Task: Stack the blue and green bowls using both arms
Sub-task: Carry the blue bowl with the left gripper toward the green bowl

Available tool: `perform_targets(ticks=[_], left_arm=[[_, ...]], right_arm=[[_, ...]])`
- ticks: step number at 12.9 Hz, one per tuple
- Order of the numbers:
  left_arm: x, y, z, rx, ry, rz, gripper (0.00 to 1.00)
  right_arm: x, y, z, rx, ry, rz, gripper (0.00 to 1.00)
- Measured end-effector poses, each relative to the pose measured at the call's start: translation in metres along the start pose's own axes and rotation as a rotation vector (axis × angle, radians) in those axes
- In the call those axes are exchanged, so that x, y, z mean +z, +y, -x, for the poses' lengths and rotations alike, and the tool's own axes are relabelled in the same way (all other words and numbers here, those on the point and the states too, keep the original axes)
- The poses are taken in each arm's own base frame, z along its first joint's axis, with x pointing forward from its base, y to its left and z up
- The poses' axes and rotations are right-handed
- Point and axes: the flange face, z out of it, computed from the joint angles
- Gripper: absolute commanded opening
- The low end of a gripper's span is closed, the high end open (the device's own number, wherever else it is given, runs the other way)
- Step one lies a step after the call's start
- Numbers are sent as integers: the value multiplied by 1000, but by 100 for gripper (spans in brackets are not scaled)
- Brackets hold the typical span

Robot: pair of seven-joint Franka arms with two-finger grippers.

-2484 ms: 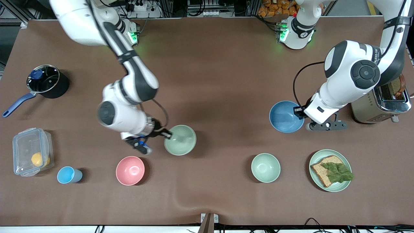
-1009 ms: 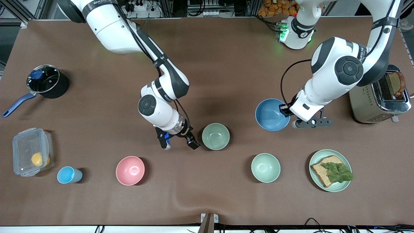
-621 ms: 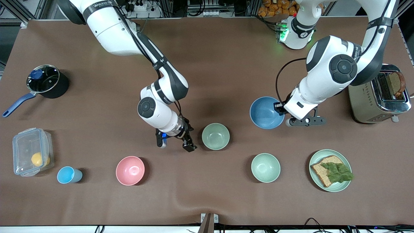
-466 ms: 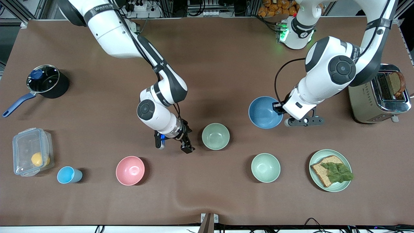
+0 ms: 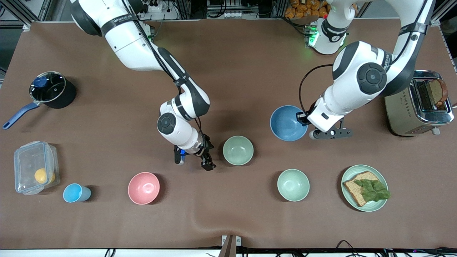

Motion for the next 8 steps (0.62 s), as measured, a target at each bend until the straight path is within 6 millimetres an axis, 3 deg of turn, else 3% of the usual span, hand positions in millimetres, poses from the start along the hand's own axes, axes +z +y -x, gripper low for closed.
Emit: perform_targets(ticks=[8], left_arm=[[24, 29, 6, -49, -7, 21, 0]], right_arm=[[2, 4, 10, 25, -3, 4, 100]])
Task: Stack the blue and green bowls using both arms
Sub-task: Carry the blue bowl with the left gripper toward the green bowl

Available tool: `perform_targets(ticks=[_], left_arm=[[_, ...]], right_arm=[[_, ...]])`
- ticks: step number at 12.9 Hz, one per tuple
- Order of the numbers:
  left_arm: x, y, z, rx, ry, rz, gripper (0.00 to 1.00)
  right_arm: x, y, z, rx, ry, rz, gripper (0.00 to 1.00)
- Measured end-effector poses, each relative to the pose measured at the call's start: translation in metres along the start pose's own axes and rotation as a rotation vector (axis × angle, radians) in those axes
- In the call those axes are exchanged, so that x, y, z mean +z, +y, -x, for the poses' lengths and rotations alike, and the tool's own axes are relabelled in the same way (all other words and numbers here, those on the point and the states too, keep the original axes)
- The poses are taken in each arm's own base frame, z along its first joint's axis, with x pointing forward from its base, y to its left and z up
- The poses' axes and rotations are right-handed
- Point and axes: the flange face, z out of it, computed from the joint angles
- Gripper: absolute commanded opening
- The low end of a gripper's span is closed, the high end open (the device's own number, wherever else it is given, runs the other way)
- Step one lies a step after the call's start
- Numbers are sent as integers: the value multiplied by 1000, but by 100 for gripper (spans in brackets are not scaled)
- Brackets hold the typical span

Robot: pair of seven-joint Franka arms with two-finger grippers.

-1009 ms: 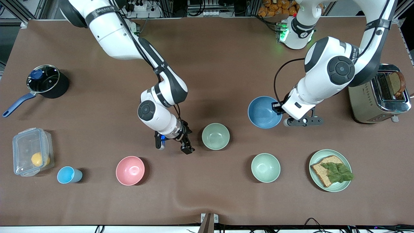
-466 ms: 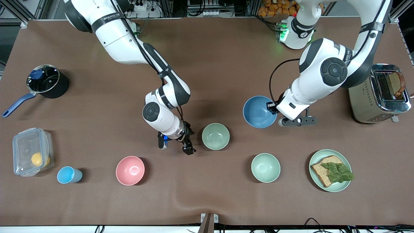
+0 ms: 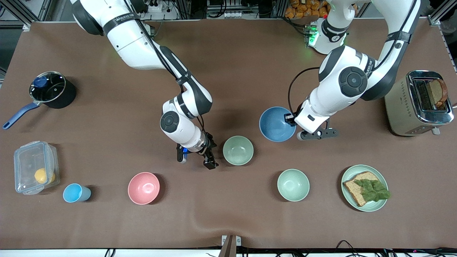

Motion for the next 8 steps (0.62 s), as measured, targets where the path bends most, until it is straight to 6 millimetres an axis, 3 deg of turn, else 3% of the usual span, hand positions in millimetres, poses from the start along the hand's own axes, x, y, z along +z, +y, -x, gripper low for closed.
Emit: perform_targets(ticks=[8], left_arm=[[16, 21, 3, -24, 17, 32, 0]], right_arm=[[0, 1, 1, -2, 0, 1, 100]])
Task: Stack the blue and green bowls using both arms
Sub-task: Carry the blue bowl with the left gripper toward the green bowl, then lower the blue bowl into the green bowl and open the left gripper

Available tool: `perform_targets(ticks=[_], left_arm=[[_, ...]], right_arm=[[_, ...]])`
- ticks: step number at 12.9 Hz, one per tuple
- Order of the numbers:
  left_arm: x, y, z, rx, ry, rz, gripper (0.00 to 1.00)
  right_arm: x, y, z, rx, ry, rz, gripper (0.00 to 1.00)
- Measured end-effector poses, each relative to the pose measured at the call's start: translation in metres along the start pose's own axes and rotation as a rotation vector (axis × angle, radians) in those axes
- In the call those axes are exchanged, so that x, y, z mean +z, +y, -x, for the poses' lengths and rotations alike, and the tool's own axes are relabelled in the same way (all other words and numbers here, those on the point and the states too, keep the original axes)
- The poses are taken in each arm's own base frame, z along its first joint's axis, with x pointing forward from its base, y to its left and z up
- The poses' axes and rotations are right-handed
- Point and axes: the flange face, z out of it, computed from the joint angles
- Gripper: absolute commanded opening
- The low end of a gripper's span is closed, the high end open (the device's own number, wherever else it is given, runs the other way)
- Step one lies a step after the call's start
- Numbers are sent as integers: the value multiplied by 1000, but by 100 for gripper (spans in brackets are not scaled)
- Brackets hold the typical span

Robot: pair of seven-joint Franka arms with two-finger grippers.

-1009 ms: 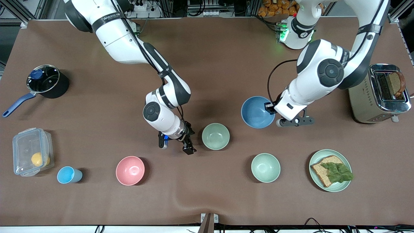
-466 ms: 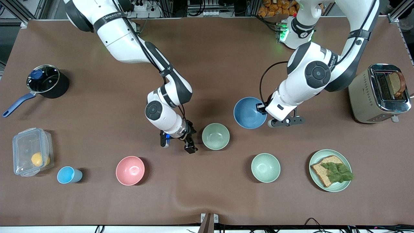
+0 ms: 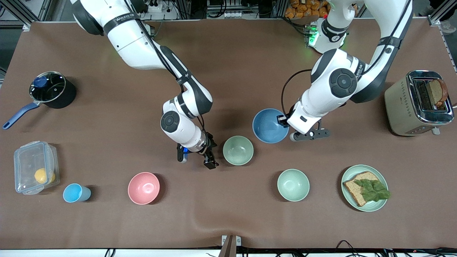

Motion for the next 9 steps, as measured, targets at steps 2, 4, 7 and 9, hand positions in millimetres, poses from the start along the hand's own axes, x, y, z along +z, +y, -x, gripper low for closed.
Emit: perform_targets(ticks=[2, 4, 7, 9], left_arm=[[7, 7, 1, -4, 8, 15, 0], [14, 11, 1, 0, 7, 24, 0], [22, 15, -1, 3, 12, 39, 0], [26, 18, -2, 5, 16, 49, 0]], right_arm=[[0, 0, 0, 0, 0, 0, 100], [0, 0, 0, 0, 0, 0, 100], [0, 0, 0, 0, 1, 0, 100], [0, 0, -1, 1, 1, 0, 100]])
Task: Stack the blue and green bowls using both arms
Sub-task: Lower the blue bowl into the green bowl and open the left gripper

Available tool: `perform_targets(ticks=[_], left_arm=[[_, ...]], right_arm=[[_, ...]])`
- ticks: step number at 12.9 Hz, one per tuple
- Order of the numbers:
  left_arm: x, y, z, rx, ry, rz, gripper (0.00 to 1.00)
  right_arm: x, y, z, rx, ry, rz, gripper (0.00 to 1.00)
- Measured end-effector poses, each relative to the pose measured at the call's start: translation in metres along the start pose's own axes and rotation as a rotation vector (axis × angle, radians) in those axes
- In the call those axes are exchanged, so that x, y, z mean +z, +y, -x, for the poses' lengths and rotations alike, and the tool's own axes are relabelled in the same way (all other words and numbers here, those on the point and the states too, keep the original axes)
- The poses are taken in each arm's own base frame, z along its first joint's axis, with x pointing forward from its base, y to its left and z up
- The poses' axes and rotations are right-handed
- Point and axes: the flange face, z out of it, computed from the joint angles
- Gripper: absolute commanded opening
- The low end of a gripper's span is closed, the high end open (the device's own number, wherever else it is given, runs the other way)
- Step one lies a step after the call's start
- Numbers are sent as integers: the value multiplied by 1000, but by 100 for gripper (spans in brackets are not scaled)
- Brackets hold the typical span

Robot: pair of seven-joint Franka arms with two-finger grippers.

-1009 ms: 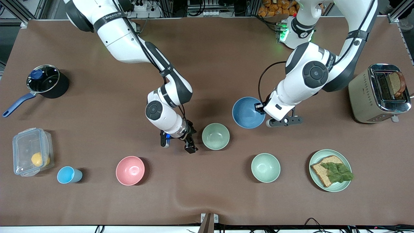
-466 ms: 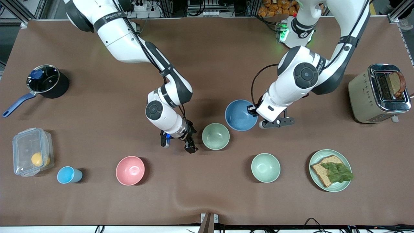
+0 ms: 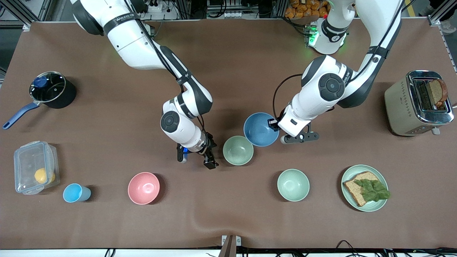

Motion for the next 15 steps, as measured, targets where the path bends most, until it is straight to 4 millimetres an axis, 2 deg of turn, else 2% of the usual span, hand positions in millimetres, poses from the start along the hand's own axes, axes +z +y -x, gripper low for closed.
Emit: perform_targets(ticks=[5, 13, 15], left_arm=[[10, 17, 0, 12, -10, 16, 0], [51, 48, -7, 35, -1, 20, 0], [63, 49, -9, 66, 16, 1, 0]], right_arm=[[0, -1, -1, 2, 2, -1, 100], [0, -1, -3, 6, 3, 0, 100], [-1, -2, -5, 9, 5, -2, 100]])
